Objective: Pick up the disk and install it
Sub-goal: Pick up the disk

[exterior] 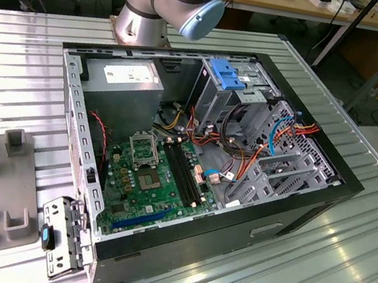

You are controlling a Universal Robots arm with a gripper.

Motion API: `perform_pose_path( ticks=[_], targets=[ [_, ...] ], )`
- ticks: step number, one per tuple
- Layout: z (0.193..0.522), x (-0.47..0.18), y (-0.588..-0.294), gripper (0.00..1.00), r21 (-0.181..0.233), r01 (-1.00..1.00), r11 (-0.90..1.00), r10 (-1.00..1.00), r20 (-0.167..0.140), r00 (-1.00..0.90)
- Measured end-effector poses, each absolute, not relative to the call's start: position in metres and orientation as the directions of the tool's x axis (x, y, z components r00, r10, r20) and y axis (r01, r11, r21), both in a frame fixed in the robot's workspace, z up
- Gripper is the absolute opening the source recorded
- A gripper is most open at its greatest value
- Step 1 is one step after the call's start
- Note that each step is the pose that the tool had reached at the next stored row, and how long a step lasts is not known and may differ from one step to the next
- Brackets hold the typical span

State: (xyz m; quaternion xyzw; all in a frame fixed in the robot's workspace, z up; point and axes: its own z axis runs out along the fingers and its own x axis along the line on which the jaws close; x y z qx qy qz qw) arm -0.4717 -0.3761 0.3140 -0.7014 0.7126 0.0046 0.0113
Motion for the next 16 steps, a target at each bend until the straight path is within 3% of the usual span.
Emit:
perform_pose_path(
  ticks=[16],
  targets=[
    [0.328, -0.472, -0.376, 0.37, -0.009, -1.000, 0.016, -1.000, -0.012, -0.016]
  ],
)
